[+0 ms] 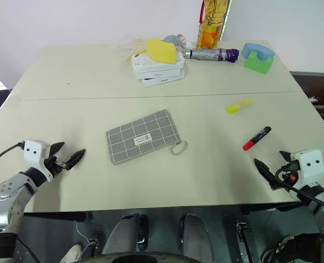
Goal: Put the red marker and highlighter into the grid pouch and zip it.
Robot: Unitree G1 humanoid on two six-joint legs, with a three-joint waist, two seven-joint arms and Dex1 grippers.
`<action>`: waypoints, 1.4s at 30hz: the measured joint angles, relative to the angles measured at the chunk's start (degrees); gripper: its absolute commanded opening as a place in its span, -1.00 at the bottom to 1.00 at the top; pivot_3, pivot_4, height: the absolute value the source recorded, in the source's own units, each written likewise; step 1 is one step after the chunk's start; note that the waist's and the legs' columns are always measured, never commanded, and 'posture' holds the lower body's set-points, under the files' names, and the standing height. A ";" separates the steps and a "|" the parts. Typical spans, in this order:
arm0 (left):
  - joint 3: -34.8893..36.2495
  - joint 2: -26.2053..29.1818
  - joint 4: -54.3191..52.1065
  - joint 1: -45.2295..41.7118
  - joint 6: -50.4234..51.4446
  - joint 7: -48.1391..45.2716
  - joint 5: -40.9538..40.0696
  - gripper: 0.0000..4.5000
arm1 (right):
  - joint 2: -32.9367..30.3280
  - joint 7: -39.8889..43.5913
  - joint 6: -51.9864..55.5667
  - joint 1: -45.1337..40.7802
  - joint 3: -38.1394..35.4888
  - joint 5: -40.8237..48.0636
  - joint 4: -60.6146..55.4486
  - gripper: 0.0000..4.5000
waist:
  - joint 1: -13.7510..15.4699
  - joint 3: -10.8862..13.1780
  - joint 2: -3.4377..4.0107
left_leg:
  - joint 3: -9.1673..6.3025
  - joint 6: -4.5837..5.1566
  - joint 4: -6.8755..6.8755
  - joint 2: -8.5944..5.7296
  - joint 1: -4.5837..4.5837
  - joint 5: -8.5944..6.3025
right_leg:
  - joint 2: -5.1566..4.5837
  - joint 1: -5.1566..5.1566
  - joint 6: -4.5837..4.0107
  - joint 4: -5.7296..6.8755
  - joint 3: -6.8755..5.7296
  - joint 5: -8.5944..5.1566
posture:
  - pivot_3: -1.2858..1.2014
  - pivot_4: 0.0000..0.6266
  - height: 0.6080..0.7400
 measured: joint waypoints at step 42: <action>-4.61 0.34 3.19 -2.23 -18.45 -6.93 8.06 1.00 | 25.91 -22.13 24.55 -43.18 43.31 -13.74 9.62 -0.97 | -0.46 0.00 -0.07 | 0.18 0.01 0.03 0.03 0.06 0.01 | 0.09 -0.17 0.10 0.40 0.13 0.14 | 0.03 -0.52 1.00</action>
